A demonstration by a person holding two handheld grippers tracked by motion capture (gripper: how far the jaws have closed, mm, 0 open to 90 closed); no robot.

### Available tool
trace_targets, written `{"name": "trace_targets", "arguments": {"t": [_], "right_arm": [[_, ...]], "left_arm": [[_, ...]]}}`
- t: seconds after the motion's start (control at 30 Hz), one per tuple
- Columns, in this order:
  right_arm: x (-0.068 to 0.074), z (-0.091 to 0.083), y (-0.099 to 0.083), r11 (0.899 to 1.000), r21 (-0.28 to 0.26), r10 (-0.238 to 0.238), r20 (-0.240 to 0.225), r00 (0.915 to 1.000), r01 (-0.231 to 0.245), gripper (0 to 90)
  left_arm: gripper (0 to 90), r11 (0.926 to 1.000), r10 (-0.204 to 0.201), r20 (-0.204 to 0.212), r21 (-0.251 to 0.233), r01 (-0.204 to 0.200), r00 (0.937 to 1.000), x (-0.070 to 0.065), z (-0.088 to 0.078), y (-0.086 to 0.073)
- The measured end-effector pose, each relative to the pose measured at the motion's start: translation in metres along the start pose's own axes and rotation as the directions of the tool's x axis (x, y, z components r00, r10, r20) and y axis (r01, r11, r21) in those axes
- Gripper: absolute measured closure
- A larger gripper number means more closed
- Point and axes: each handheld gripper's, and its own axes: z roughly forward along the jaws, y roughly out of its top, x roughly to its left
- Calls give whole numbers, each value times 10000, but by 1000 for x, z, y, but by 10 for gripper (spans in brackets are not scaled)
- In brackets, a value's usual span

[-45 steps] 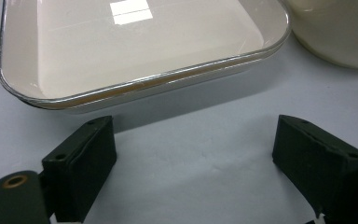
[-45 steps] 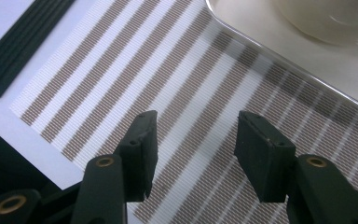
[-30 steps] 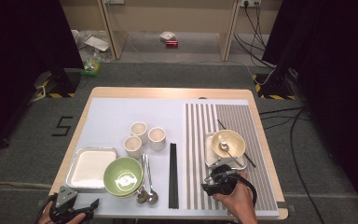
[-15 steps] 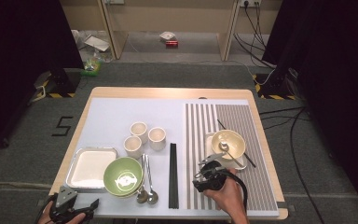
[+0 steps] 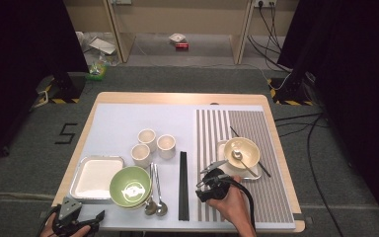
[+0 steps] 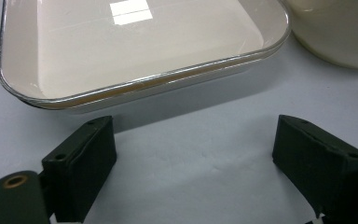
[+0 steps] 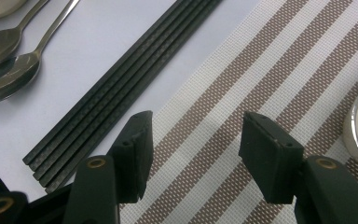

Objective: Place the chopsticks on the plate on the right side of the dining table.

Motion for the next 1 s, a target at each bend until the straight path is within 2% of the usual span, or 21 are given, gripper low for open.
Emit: {"name": "trace_targets", "arguments": {"t": [0.4,0.43,0.47,0.5,1.0], "right_arm": [[6,6,8,10000,-7,-72,-100,9999,72,440],[6,7,9,9997,-126,-215,-70,9997,214,438],[7,7,9,10000,-20,-47,-101,9999,47,437],[7,8,10,9998,-46,-172,-71,9998,172,437],[15,18,17,9995,151,-265,-85,9996,267,424]], "left_arm": [[121,10000,6,-8,11,-6,10000,0,0,0],[121,10000,3,-9,14,-3,10000,0,0,0],[121,10000,4,-8,2,-4,10000,0,0,0],[121,10000,-35,9,-16,35,10000,0,0,0],[121,10000,10,-8,6,-10,10000,0,0,0]]}}
